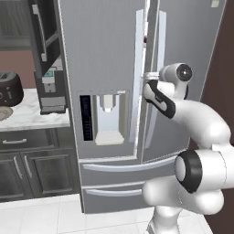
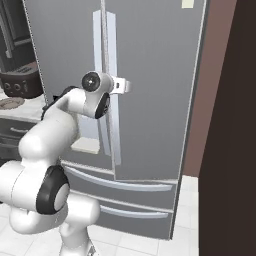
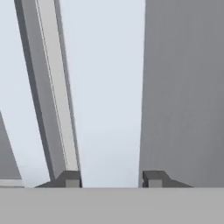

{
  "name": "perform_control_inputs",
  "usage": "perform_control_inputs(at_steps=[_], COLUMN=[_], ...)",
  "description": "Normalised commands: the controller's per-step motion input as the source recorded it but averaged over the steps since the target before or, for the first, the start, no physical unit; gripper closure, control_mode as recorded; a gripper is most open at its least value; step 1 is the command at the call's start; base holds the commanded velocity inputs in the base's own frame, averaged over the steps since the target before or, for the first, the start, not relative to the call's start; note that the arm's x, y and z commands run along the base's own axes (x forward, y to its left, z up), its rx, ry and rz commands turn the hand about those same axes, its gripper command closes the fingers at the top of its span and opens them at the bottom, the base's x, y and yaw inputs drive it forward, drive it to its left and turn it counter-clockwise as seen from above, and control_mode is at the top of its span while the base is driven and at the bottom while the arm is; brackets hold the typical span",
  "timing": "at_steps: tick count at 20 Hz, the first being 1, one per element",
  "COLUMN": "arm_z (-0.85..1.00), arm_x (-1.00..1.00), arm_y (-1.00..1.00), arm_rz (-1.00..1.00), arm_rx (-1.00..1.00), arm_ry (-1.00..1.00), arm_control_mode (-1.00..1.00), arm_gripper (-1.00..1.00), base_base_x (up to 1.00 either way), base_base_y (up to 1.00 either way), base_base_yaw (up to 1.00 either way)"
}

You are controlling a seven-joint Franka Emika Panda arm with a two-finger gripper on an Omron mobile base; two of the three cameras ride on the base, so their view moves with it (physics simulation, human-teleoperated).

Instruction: Move the hot dog bun to the plate on the dining table and place the condiment next to that plate. Then navigate to the fridge and take the sausage and place it on the plate as well.

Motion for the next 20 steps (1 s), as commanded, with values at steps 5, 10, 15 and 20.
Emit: perform_control_inputs(at_steps=[5, 10, 15, 20], arm_z=[0.16, 0.25, 0.21, 0.03], arm_x=[-0.80, -0.70, -0.58, -0.35], arm_y=[-0.13, -0.31, -0.38, -0.29], arm_rz=[0.00, 0.00, 0.00, 0.00], arm_rx=[0.02, 0.11, 0.15, 0.11], arm_ry=[0.01, 0.07, 0.17, 0.22], arm_control_mode=[-1.00, -1.00, -1.00, -1.00], arm_gripper=[1.00, 1.00, 1.00, -1.00], base_base_x=[0.00, 0.00, 0.00, 0.00], base_base_y=[0.00, 0.00, 0.00, 0.00], base_base_yaw=[0.00, 0.00, 0.00, 0.00])
